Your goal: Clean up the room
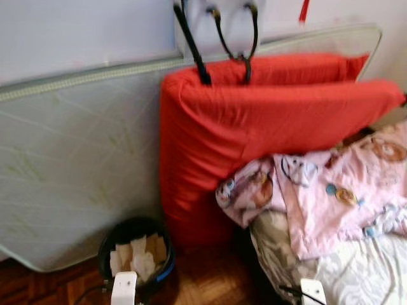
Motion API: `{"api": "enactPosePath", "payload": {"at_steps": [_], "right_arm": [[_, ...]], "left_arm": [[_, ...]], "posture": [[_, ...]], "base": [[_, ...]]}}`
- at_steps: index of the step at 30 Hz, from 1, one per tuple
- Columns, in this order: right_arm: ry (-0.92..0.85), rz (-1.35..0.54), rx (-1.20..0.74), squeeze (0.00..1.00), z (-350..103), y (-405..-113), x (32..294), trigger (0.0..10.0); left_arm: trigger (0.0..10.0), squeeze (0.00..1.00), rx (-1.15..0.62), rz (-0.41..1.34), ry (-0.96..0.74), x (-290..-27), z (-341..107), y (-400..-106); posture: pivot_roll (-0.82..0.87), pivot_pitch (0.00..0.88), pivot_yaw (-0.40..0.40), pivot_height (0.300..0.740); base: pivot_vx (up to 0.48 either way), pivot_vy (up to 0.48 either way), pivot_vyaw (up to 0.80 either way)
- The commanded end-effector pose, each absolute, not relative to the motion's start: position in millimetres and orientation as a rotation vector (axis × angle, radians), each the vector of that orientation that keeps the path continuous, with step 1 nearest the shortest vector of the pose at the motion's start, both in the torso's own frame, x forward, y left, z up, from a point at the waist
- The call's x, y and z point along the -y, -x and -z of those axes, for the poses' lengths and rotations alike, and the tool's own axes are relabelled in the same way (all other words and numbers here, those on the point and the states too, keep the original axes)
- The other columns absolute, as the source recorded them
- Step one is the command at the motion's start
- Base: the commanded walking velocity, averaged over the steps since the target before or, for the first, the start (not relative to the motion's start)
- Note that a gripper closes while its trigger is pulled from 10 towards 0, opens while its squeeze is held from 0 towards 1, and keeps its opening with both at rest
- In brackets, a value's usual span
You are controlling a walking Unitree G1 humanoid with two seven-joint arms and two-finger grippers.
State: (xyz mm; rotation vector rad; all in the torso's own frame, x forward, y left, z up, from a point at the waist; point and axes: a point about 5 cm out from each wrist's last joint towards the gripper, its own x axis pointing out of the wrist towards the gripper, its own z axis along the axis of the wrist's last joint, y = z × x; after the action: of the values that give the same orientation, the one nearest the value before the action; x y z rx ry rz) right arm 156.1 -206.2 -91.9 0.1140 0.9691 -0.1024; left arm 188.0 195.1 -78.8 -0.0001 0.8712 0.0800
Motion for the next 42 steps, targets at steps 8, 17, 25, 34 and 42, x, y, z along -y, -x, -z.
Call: {"api": "enactPosePath", "payload": {"at_steps": [8,17,25,34,42], "right_arm": [[-0.132,0.151,-0.973,0.00,93.1,-150.4,212.0,10.0],[-0.136,0.162,-0.986,0.00,93.8,-149.2,212.5,10.0],[-0.126,0.158,-0.979,0.00,93.2,-150.5,212.9,10.0],[-0.131,0.159,-0.962,0.00,92.3,-151.8,212.8,10.0],[-0.145,0.152,-0.953,0.00,92.0,-152.4,212.1,10.0]], "left_arm": [[10.0,0.00,-0.890,-0.054,-0.008,-190.4,81.3,-184.7],[10.0,0.00,-0.890,-0.053,-0.005,-189.5,81.5,-184.4],[10.0,0.00,-0.881,-0.052,-0.002,-188.6,80.5,-186.3],[10.0,0.00,-0.872,-0.052,-0.001,-188.8,79.4,-188.3],[10.0,0.00,-0.865,-0.051,0.000,-188.4,78.8,-189.3]], "posture": [[-0.05,0.000,-0.024,0.740],[-0.05,0.000,-0.026,0.740],[-0.05,0.000,-0.027,0.740],[-0.05,0.000,-0.027,0.740],[-0.05,0.000,-0.027,0.740]], "base": [[0.000,0.000,0.00],[0.220,0.000,-0.31],[0.296,0.000,-0.75],[0.297,0.000,0.00],[0.291,0.000,0.00]]}}
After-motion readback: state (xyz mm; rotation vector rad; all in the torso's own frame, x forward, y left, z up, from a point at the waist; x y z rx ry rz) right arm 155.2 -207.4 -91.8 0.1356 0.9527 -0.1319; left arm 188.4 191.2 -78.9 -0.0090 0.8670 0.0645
